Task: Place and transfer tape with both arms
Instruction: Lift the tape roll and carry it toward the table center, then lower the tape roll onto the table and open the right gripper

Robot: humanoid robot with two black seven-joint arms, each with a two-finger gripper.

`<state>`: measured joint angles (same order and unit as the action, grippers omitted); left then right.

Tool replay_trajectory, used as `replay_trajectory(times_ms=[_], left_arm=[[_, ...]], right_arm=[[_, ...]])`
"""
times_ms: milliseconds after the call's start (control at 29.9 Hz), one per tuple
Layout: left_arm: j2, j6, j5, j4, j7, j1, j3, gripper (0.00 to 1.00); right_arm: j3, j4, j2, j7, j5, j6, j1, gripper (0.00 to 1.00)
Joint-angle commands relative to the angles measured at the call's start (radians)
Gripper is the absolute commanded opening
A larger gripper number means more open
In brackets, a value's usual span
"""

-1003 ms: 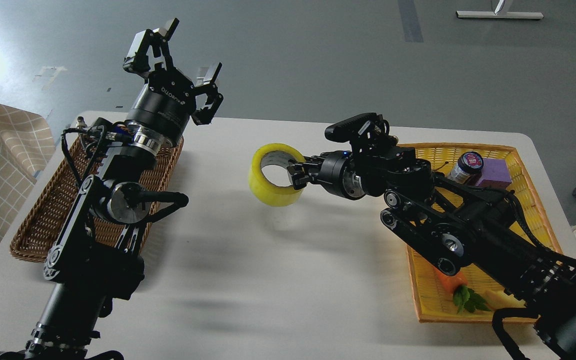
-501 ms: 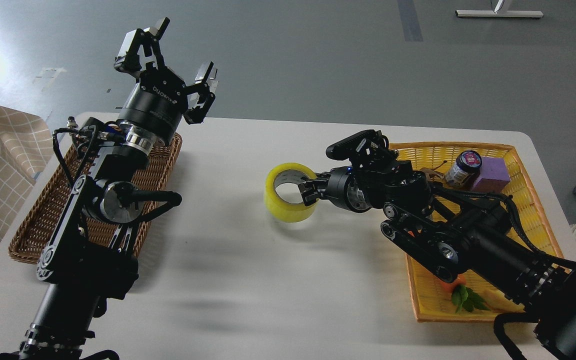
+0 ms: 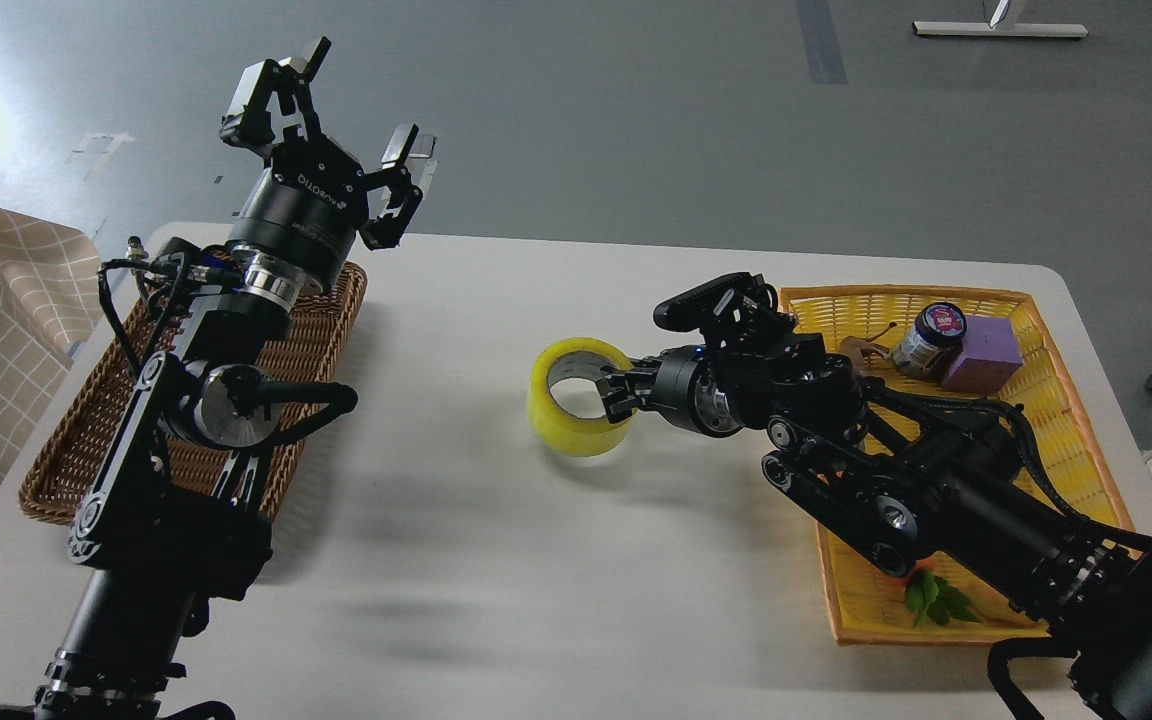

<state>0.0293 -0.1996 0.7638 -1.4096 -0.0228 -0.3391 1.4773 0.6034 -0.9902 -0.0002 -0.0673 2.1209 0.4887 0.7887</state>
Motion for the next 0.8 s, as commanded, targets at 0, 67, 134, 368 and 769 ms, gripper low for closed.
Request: replay_trajectory(times_ms=[0,67,134,368,769], left_arm=[[0.003,0.0,0.0,0.0,0.0,0.0,0.001,0.98],[0.003,0.0,0.0,0.0,0.0,0.002,0.008,0.98],[0.003,-0.001,0.0,0.0,0.0,0.003,0.011,0.98],[-0.003,-0.001,0.0,0.0,0.0,0.003,0.011,0.98],[-0.006,0.0,0.002,0.0,-0.064,0.005,0.011,0.98]], right_arm=[[0.013,0.001,0.0,0.009,-0.004,0.0,-0.003,0.29],[0.013,0.008,0.0,0.009,-0.006,0.0,-0.003,0.34],[0.013,0.008,0.0,0.011,-0.006,0.0,-0.003,0.46],[0.03,0.015,0.0,0.011,-0.007,0.0,0.001,0.69],[0.203,0.004,0.0,0.009,-0.091,-0.054,0.084,0.85]])
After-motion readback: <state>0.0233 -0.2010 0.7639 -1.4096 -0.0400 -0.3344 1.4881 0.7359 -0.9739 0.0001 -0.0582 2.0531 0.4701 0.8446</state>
